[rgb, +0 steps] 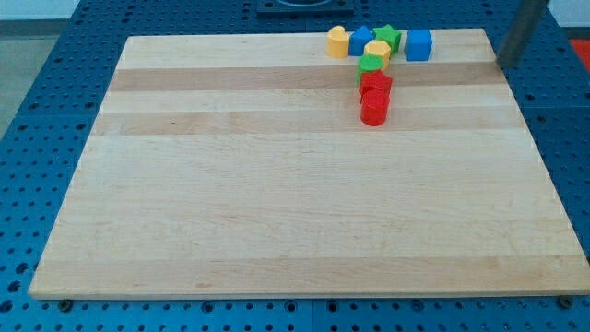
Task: Point your arm to the yellow hexagon
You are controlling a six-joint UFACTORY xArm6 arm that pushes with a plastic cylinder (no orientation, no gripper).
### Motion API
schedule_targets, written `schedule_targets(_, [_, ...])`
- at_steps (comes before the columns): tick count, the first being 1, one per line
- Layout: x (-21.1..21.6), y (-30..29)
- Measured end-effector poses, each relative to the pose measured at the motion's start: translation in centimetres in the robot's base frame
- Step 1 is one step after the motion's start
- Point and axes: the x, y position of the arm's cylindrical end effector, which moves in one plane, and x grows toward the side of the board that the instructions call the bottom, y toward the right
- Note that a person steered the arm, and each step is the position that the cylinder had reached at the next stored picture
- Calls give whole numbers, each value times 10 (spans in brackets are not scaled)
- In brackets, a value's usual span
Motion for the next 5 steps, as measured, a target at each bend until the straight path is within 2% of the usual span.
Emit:
schedule_targets(2, [-1, -80])
schedule_targets(5, [-4, -128])
